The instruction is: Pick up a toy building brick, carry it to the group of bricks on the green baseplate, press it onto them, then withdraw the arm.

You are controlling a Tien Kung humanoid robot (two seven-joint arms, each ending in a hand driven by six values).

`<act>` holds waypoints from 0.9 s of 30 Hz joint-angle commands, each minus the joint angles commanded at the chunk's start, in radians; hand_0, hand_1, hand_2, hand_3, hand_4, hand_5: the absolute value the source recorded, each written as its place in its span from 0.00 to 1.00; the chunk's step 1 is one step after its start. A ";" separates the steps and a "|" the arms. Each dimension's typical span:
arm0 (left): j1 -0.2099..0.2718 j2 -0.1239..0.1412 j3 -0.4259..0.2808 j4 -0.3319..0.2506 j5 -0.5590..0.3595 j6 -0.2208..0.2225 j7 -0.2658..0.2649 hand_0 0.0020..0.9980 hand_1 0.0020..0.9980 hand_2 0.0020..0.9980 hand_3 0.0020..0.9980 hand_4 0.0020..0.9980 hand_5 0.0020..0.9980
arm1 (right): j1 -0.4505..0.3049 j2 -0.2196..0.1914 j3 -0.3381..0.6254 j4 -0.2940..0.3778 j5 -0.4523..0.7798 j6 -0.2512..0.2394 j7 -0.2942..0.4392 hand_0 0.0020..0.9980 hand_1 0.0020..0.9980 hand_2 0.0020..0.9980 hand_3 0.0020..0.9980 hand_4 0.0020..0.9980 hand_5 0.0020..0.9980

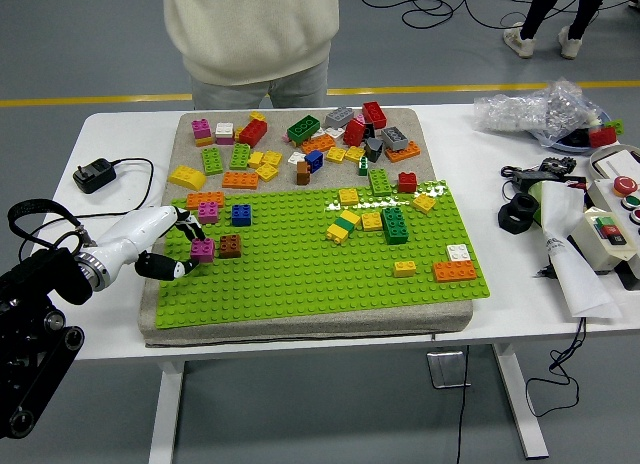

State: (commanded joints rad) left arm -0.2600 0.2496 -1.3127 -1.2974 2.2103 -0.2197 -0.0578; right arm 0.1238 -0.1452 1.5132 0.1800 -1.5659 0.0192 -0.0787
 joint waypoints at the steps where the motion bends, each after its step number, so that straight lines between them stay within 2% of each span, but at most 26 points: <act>1: 0.010 -0.002 0.002 -0.010 0.001 0.000 0.002 0.87 0.72 0.51 0.53 0.52 0.00 | 0.000 0.000 0.000 0.000 0.000 0.000 0.000 0.76 0.68 0.72 0.74 1.00 0.68; 7: 0.043 -0.016 0.006 -0.036 0.004 0.004 0.009 0.87 0.72 0.51 0.53 0.53 0.00 | -0.002 0.000 0.001 0.000 -0.002 0.000 0.000 0.76 0.68 0.72 0.74 1.00 0.68; 15: 0.068 -0.042 0.012 -0.036 0.007 0.012 0.015 0.87 0.72 0.51 0.53 0.53 0.00 | -0.004 0.002 0.001 0.000 -0.002 0.000 0.000 0.76 0.68 0.72 0.74 1.00 0.68; 27: 0.078 -0.060 0.012 -0.037 0.008 0.019 0.019 0.87 0.73 0.51 0.53 0.54 0.00 | -0.005 0.002 0.001 0.000 -0.004 0.000 -0.001 0.76 0.68 0.72 0.74 1.00 0.68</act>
State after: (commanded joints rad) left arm -0.1822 0.1901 -1.3003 -1.3343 2.2185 -0.2009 -0.0384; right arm 0.1192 -0.1433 1.5141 0.1800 -1.5697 0.0191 -0.0794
